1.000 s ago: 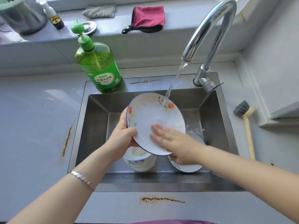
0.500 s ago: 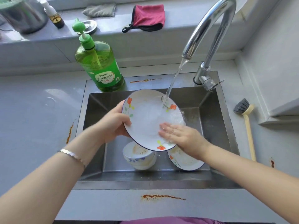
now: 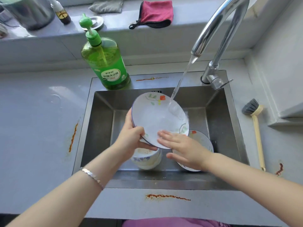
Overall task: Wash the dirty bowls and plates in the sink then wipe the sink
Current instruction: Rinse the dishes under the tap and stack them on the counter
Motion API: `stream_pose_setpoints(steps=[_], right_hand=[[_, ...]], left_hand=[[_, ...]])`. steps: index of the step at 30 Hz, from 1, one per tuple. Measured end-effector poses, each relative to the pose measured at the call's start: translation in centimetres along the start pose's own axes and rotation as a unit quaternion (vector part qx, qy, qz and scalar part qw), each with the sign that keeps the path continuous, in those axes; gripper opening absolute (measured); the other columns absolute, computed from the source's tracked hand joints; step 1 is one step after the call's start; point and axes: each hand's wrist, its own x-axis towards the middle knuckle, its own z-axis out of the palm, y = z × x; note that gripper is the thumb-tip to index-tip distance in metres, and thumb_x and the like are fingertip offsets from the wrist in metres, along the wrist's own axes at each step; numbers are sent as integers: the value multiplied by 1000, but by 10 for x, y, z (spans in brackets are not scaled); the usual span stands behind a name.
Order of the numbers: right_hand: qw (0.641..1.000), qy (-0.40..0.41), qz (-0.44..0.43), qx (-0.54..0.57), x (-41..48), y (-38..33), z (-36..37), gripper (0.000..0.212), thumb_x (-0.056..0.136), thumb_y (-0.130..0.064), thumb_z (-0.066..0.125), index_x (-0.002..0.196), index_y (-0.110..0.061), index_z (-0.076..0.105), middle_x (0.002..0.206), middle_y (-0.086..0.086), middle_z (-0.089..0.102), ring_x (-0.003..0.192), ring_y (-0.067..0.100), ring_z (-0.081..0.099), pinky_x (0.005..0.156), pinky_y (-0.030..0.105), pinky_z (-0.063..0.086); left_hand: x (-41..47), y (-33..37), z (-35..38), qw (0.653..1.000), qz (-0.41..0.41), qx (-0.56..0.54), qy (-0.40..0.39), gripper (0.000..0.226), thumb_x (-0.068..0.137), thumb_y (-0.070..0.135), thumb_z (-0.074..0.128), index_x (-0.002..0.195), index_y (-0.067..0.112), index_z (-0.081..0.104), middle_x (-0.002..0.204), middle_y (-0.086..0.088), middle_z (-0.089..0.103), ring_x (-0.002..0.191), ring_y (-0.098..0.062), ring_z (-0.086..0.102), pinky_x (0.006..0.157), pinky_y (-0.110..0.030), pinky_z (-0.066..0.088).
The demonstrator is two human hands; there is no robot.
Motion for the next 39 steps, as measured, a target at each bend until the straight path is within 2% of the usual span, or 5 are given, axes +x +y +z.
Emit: stream_pose_setpoints(steps=[5, 15, 23, 32, 39], right_hand=[[976, -130, 150, -89, 16, 26, -26, 119, 51, -83, -31, 148, -18, -4, 147, -5, -19, 141, 8, -15, 106, 17, -16], [1000, -8, 12, -20, 71, -11, -9, 62, 88, -48, 15, 138, -19, -8, 147, -7, -13, 139, 6, -8, 112, 20, -11], [950, -29, 283, -129, 27, 39, -36, 69, 92, -54, 21, 149, -21, 5, 157, -1, -8, 144, 14, -9, 114, 34, -9], [620, 126, 446, 633, -11, 23, -32, 17, 97, -13, 43, 110, -14, 54, 83, 4, 73, 69, 19, 69, 58, 32, 58], [774, 197, 402, 447, -13, 29, -75, 12, 95, -17, 48, 97, -25, 58, 92, 2, 67, 73, 13, 66, 57, 26, 57]], left_hand=[[-5, 18, -10, 993, -29, 59, -98, 81, 82, -20, 25, 115, 53, 35, 110, 3, 50, 86, -35, 59, 43, -41, 55], [9, 8, -3, 983, -42, 7, -177, 81, 84, -19, 34, 135, 43, 29, 117, 6, 60, 79, -31, 67, 45, -42, 56], [8, 7, -21, 994, -34, 1, -101, 83, 77, -19, 34, 136, 40, 31, 124, -6, 46, 91, -44, 57, 42, -40, 54], [27, 3, -2, 992, -89, -16, -92, 47, 92, -8, 34, 126, 24, 39, 104, -15, 56, 56, -30, 65, 38, -32, 52], [51, -30, 18, 984, -177, 9, -21, 41, 101, 38, 33, 128, 11, 50, 100, -8, 67, 83, -23, 65, 67, -39, 55]])
